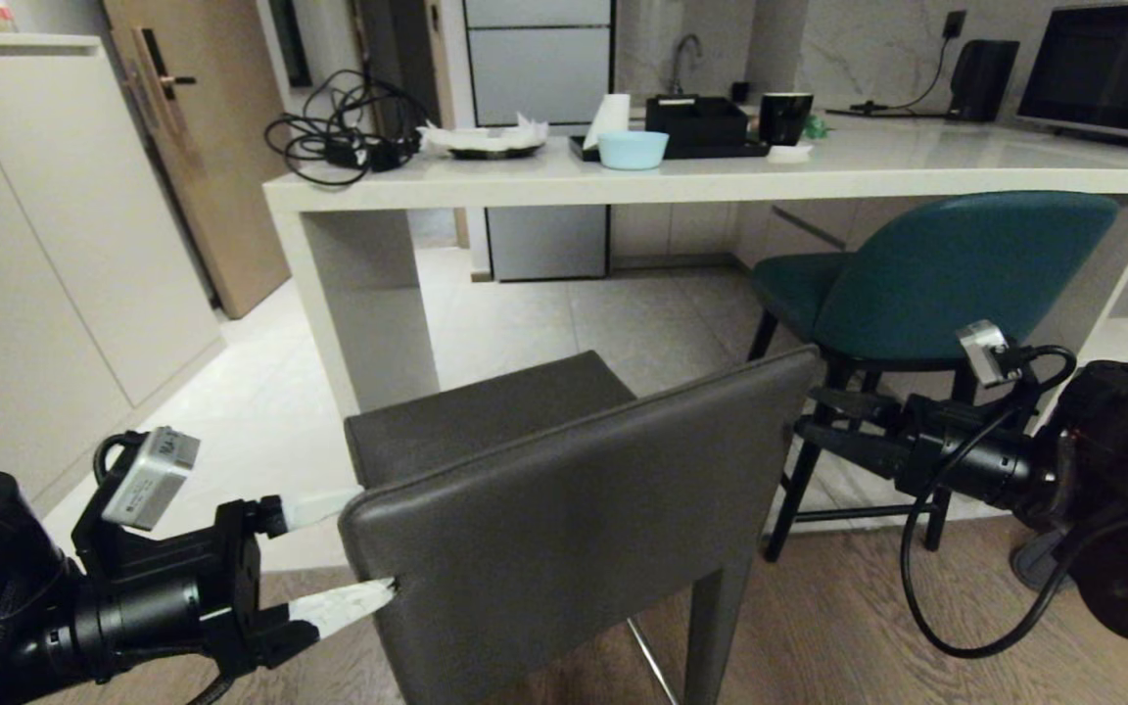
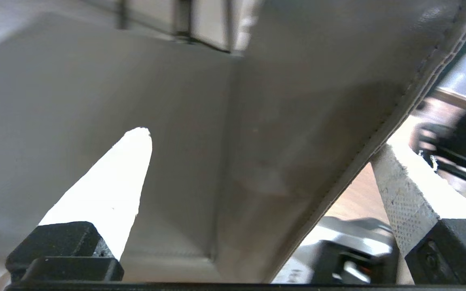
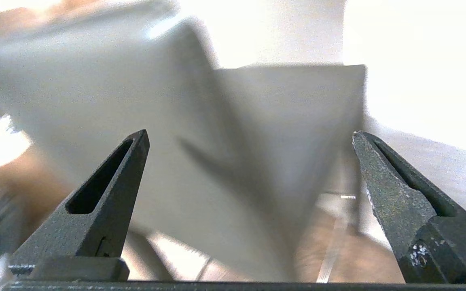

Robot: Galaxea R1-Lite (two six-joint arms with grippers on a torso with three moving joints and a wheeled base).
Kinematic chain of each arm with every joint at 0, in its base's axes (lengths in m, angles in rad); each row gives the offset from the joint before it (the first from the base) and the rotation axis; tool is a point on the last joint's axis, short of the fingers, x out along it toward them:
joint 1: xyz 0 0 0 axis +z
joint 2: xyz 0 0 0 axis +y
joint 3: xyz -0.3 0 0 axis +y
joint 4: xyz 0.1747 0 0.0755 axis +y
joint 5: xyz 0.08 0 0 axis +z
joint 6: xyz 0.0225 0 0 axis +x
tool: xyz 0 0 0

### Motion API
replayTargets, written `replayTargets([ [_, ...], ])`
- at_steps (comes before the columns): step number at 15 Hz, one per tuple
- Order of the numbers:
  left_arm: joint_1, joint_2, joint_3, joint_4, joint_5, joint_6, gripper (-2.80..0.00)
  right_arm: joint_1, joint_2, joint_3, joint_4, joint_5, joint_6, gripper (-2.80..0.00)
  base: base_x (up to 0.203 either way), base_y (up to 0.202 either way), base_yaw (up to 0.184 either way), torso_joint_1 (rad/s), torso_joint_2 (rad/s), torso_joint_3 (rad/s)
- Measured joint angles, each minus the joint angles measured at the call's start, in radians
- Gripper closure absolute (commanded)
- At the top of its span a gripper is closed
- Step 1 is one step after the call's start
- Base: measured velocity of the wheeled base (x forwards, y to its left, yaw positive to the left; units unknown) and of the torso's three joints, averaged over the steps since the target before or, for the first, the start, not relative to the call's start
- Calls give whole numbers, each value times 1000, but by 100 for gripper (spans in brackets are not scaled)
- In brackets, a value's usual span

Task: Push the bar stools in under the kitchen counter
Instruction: Pull the gray chair out from under the dining table

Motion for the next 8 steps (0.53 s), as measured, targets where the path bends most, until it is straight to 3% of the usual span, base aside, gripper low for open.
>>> replayTargets([
  [3,69,-33,17,-3,105,-73,-280,27,-63,28,-9,-318,48,-280,0,0,0,0,0,0],
  [6,80,-68,37,0,283,-105,-280,39,-151,65,-9,-622,-28,-280,0,0,0,0,0,0],
  [8,80,-81,61,-5,369,-108,-280,42,-193,100,-6,-723,-42,-280,0,0,0,0,0,0],
])
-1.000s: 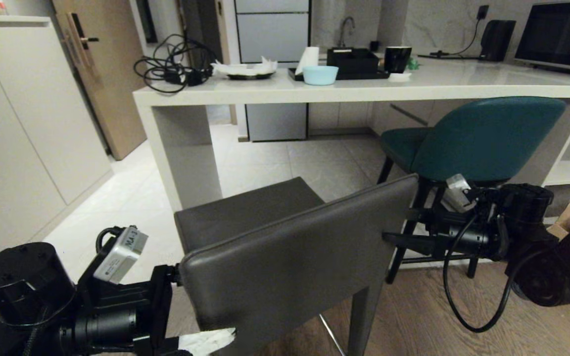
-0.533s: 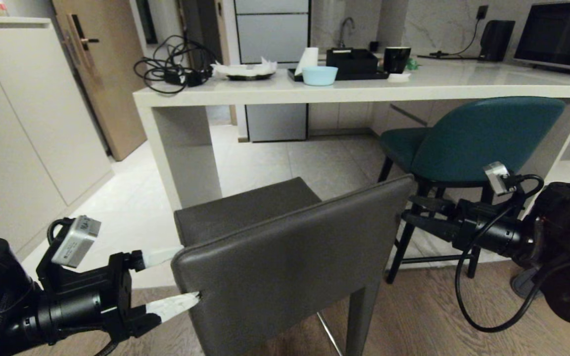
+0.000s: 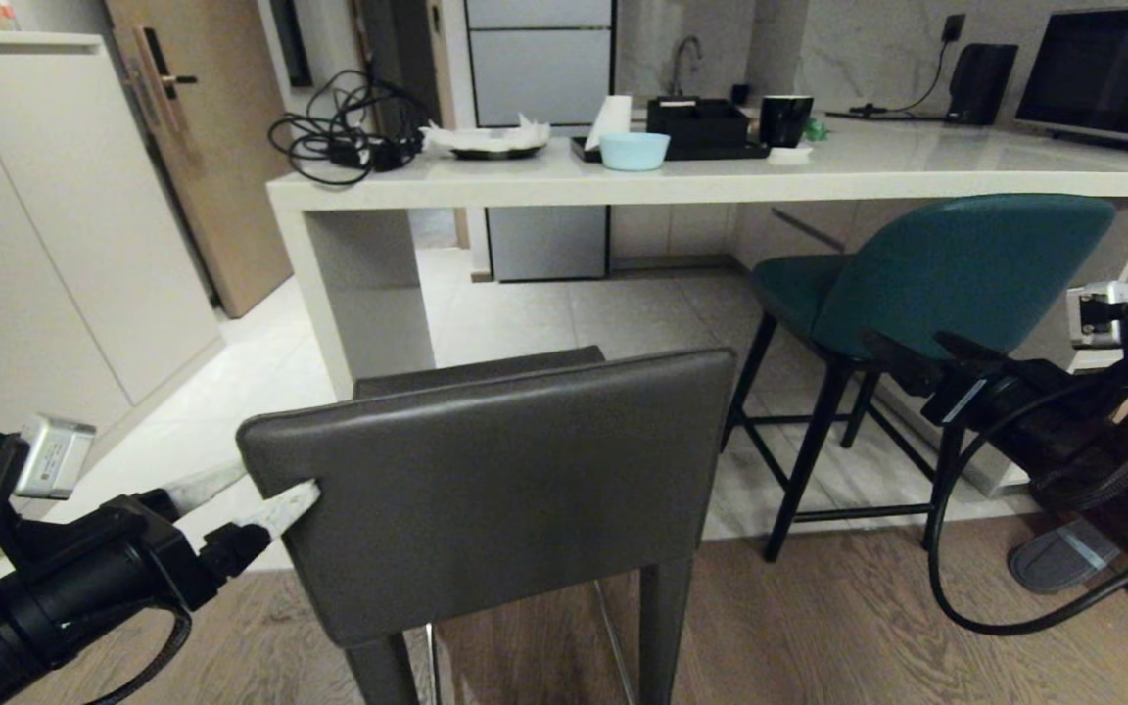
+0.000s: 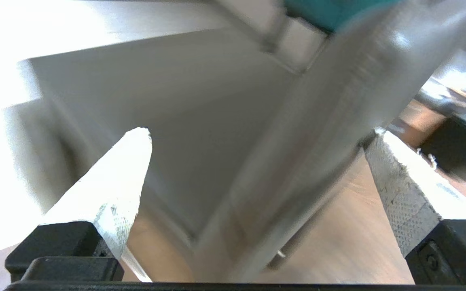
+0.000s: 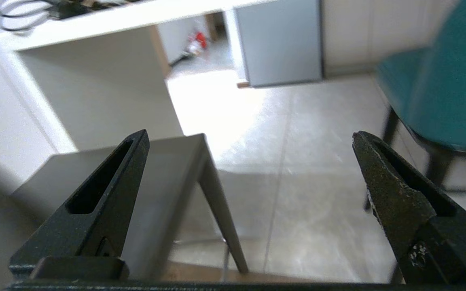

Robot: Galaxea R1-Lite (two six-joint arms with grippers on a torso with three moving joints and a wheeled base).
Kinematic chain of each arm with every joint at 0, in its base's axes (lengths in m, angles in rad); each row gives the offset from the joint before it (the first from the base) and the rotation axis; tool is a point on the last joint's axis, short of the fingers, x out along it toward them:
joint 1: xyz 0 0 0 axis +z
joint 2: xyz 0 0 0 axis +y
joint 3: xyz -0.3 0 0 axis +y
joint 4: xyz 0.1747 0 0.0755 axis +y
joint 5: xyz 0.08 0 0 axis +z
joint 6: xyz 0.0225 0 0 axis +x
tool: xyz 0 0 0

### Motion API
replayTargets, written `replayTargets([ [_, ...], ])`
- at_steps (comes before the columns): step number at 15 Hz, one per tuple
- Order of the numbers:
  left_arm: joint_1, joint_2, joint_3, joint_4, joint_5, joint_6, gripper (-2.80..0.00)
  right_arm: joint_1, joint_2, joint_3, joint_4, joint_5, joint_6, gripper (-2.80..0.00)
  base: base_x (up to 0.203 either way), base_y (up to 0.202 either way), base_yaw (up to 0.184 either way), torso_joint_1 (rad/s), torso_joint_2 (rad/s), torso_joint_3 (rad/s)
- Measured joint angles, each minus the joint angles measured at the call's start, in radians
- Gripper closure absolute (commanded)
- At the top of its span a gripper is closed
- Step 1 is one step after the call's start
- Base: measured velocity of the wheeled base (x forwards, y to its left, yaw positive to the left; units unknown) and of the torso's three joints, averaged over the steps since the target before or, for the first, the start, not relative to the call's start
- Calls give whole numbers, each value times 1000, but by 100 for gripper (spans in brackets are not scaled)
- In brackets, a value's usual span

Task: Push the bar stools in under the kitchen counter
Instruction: Pull the gray chair out from under the dining table

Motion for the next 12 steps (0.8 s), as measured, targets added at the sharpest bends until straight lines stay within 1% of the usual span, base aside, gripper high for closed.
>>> replayTargets([
  [4,-95,-40,47,1,9,3,-280,-4,-38,28,12,-9,0,-280,0,0,0,0,0,0],
  [9,-206,-65,61,2,11,4,-280,-2,-60,39,28,4,-2,-280,0,0,0,0,0,0],
  [10,-227,-65,61,1,10,5,-280,8,-67,50,27,26,-2,-280,0,0,0,0,0,0],
  [11,-240,-65,62,1,10,6,-280,16,-80,68,28,81,-1,-280,0,0,0,0,0,0],
  [12,-251,-64,61,1,11,6,-280,22,-97,92,36,175,2,-280,0,0,0,0,0,0],
])
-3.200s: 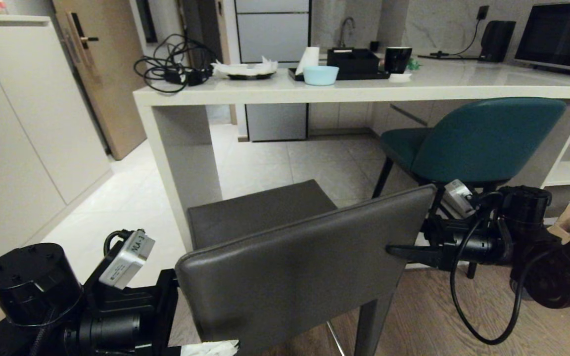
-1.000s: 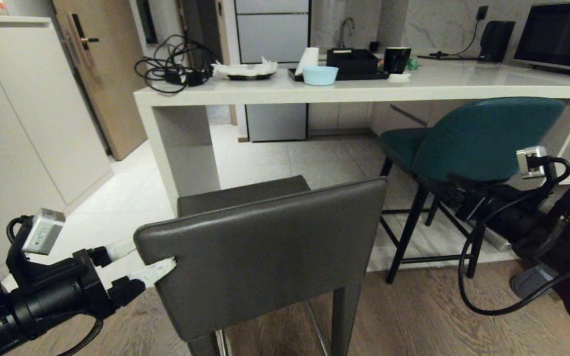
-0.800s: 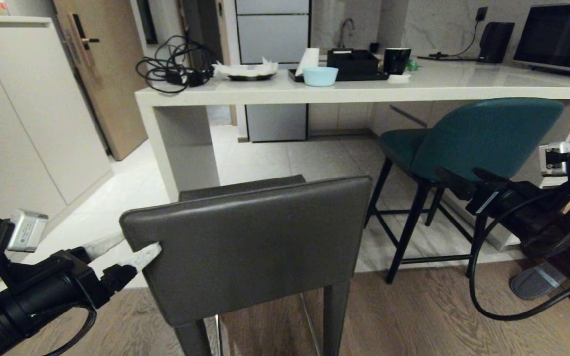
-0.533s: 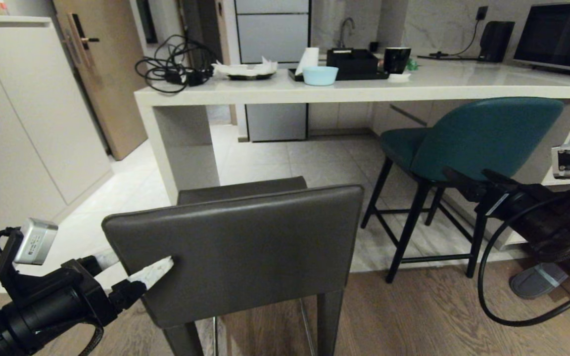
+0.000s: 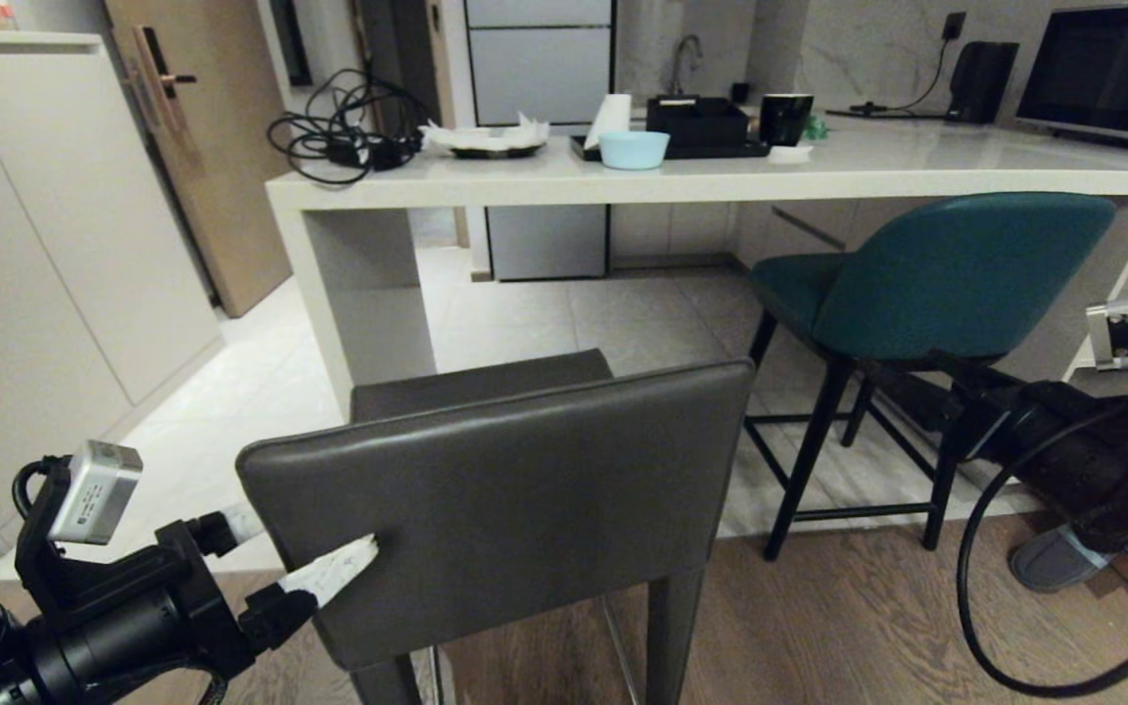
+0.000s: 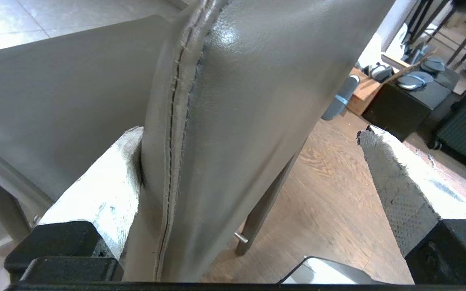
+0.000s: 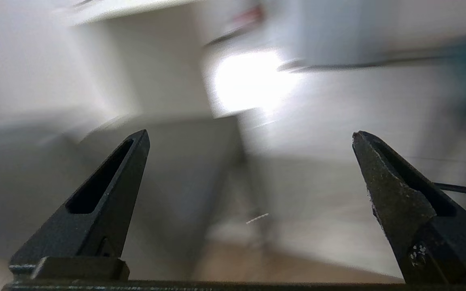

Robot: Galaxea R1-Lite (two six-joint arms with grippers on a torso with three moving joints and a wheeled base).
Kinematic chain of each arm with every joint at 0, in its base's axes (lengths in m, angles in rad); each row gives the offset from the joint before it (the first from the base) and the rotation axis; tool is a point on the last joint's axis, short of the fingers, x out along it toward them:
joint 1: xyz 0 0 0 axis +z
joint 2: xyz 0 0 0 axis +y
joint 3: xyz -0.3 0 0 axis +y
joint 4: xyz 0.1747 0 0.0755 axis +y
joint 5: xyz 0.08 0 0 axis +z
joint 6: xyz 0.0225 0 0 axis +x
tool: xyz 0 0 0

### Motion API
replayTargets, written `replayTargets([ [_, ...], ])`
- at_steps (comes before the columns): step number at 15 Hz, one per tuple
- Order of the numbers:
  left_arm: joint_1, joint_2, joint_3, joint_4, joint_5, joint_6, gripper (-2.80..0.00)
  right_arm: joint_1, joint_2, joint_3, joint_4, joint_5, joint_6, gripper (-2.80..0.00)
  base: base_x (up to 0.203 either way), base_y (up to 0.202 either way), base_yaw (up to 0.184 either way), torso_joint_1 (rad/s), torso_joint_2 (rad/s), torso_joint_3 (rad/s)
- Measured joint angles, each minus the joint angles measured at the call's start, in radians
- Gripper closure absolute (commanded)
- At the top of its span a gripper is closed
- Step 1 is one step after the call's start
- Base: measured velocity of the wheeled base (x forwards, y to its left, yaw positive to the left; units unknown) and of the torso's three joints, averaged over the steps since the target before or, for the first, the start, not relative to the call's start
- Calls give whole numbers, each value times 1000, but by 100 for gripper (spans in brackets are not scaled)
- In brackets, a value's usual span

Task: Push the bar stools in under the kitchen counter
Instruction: Pull the gray chair out from under the dining table

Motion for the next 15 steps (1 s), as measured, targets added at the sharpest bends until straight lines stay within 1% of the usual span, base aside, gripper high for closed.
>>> replayTargets([
  [1,-12,0,0,0,1,0,-280,3,-22,21,17,115,4,-280,0,0,0,0,0,0],
  [2,-24,0,0,0,2,0,-280,7,-50,35,56,250,9,-280,0,0,0,0,0,0],
  [3,-40,0,-1,1,0,1,-280,17,-75,34,119,375,12,-280,0,0,0,0,0,0],
  [4,-57,0,-1,1,-1,0,-280,29,-91,15,180,463,13,-280,0,0,0,0,0,0],
  [5,-79,0,-1,1,-1,0,-280,41,-101,-16,244,523,13,-280,0,0,0,0,0,0],
  [6,-103,2,-2,0,0,-1,-280,49,-103,-45,290,543,14,-280,0,0,0,0,0,0],
  [7,-129,4,-3,0,2,-1,-280,54,-98,-67,310,546,12,-280,0,0,0,0,0,0],
  [9,-178,10,-5,-1,-1,-1,-280,62,-71,-117,314,544,9,-280,0,0,0,0,0,0],
  [11,-231,13,-6,-1,0,-1,-280,66,-35,-164,314,530,7,-280,0,0,0,0,0,0],
  [12,-262,15,-5,-1,4,-1,-280,69,-19,-177,314,509,4,-280,0,0,0,0,0,0],
  [13,-281,20,-3,-2,13,-2,-280,72,-8,-182,312,495,-2,-280,0,0,0,0,0,0],
  [15,-292,34,-6,1,63,-4,-280,75,2,-178,306,484,-9,-280,0,0,0,0,0,0],
])
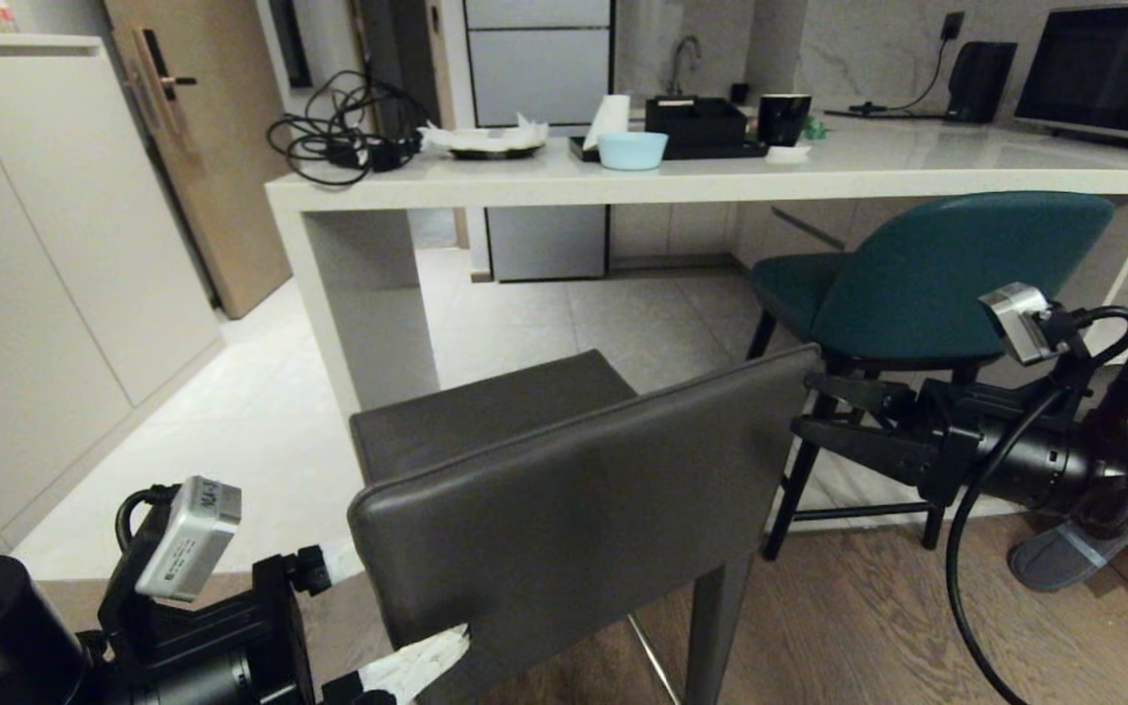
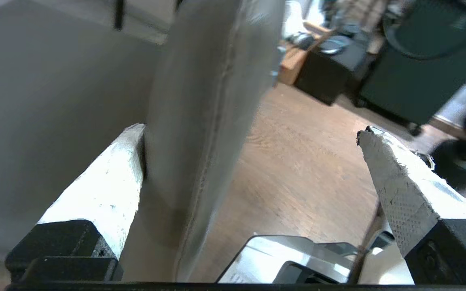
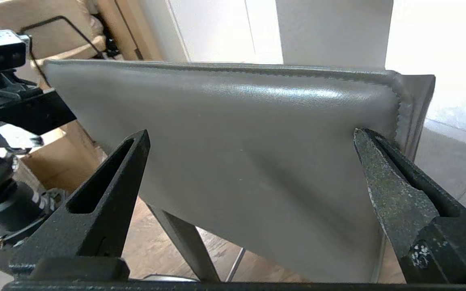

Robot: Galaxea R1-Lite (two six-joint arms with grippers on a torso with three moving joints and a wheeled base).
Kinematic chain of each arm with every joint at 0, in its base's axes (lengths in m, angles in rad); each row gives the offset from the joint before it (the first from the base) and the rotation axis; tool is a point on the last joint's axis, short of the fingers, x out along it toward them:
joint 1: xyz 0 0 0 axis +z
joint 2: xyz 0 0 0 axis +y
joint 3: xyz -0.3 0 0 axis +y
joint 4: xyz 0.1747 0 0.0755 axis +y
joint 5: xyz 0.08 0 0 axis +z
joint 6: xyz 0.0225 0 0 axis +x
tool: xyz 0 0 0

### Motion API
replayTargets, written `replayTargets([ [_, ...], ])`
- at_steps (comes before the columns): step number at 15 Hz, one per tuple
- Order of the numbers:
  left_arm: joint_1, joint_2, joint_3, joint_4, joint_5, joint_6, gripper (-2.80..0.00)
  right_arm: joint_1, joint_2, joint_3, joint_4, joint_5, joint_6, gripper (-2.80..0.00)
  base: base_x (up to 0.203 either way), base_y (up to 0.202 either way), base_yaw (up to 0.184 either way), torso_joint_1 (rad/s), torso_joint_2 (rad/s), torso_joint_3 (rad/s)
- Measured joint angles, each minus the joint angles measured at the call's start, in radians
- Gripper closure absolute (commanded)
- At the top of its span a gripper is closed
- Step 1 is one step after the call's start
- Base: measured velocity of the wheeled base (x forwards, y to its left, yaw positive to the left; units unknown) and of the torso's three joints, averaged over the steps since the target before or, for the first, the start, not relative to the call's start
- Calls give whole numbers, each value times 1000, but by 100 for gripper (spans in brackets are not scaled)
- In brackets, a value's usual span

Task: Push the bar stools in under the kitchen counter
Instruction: Pull the gray chair out from under the dining table, then pull the blue chair out from under the dining table

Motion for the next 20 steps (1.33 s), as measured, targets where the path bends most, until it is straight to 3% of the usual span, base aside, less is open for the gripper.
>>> replayTargets([
  [2,9,8,-9,2,35,-2,-280,1,3,14,2,0,0,-280,0,0,0,0,0,0],
  [6,107,26,-61,0,13,-4,-280,3,2,21,4,-1,1,-280,0,0,0,0,0,0],
  [11,200,3,-64,-1,-112,-8,-280,2,-7,25,4,-1,2,-280,0,0,0,0,0,0],
  [14,208,-74,-7,0,-114,-12,-280,3,-9,33,3,-2,2,-280,0,0,0,0,0,0],
  [17,217,-203,4,10,-106,-63,-280,0,-9,37,3,-14,1,-280,0,0,0,0,0,0],
  [20,275,-371,6,142,-102,-89,-280,-5,-15,54,-1,-51,2,-280,0,0,0,0,0,0],
])
